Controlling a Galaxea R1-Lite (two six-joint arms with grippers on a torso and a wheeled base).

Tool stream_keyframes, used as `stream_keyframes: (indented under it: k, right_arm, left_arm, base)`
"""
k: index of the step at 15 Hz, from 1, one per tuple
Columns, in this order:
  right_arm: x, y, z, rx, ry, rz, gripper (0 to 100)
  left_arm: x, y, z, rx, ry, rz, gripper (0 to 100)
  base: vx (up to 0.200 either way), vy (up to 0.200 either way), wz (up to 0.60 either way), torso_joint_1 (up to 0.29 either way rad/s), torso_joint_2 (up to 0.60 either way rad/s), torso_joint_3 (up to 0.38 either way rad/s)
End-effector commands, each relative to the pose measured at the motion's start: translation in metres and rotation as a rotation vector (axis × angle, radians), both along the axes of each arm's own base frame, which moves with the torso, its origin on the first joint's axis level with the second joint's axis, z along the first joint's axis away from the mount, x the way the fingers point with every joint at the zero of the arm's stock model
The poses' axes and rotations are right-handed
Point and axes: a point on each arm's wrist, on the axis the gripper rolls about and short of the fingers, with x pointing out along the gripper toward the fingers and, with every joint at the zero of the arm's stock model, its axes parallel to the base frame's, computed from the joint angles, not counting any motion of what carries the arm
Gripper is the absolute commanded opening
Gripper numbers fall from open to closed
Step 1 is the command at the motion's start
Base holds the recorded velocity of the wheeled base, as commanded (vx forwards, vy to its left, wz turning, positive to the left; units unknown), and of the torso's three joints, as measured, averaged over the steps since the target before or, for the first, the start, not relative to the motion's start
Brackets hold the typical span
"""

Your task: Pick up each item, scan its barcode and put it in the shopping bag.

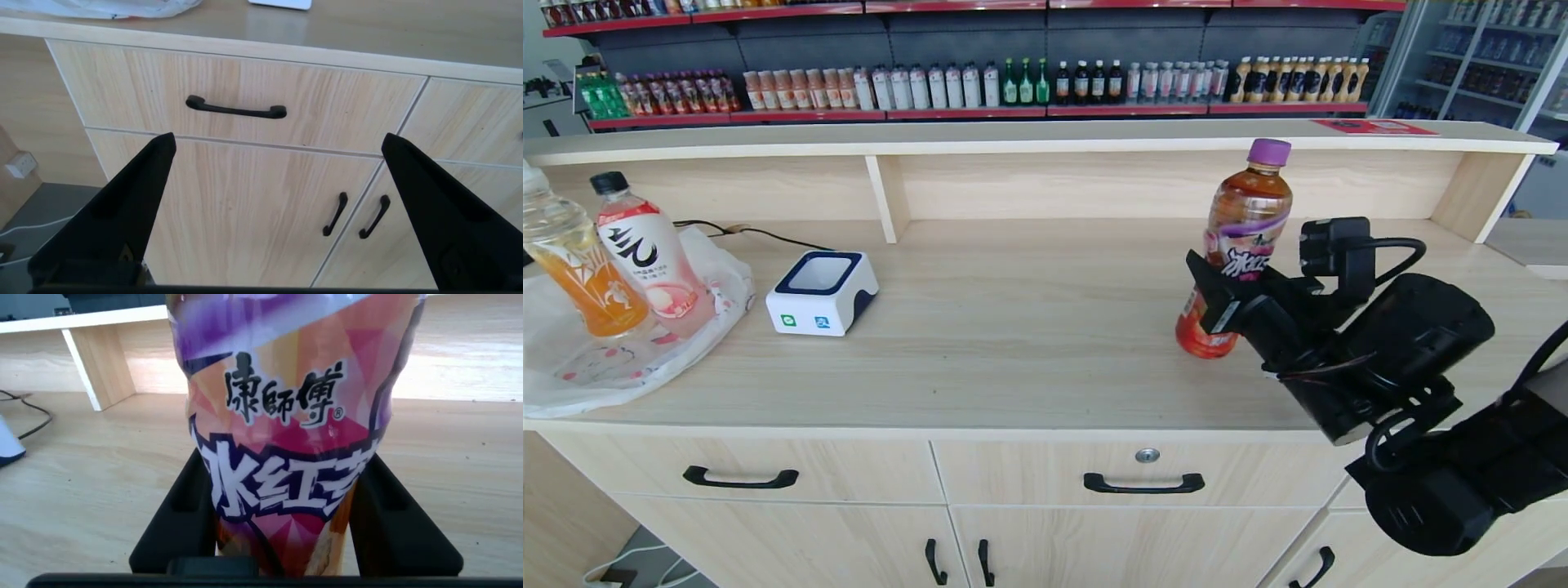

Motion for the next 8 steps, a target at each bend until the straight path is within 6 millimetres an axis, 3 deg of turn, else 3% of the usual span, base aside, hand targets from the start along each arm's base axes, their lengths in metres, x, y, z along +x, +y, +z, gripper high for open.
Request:
stream_keyframes:
  k: [1,3,5,6,8]
  right_arm:
    - [-0.035,-0.002,0.014,0.005,-0.016,0.047,0]
    - [-0.064,0.001,0.015,-0.02,-0.009,0.102,0]
    - [-0.08,-0.009,0.022,-0.02,-0.033,0.103,0]
    - [-0.1,-0.021,0.032,0.002,-0.062,0.104,0]
    - [-0.131,-0.042,0.026,-0.005,-0.05,0.109,0]
  left_arm:
    - [0.0,0.0,0.0,0.0,0.0,0.001,100]
    - [0.0,0.0,0.0,-0.002,0.0,0.001,100]
    - [0.0,0.0,0.0,0.0,0.0,0.001,100]
    - [0.0,0.0,0.0,0.0,0.001,0.001,100]
    - [0.0,0.0,0.0,0.0,0.001,0.002,100]
  base:
    - [0.0,0.0,0.0,0.0,0.0,0.0]
    - [0.0,0.0,0.0,0.0,0.0,0.0]
    - [0.0,0.0,0.0,0.0,0.0,0.0]
    - [0.0,0.0,0.0,0.0,0.0,0.0]
    - [0.0,0.0,0.0,0.0,0.0,0.0]
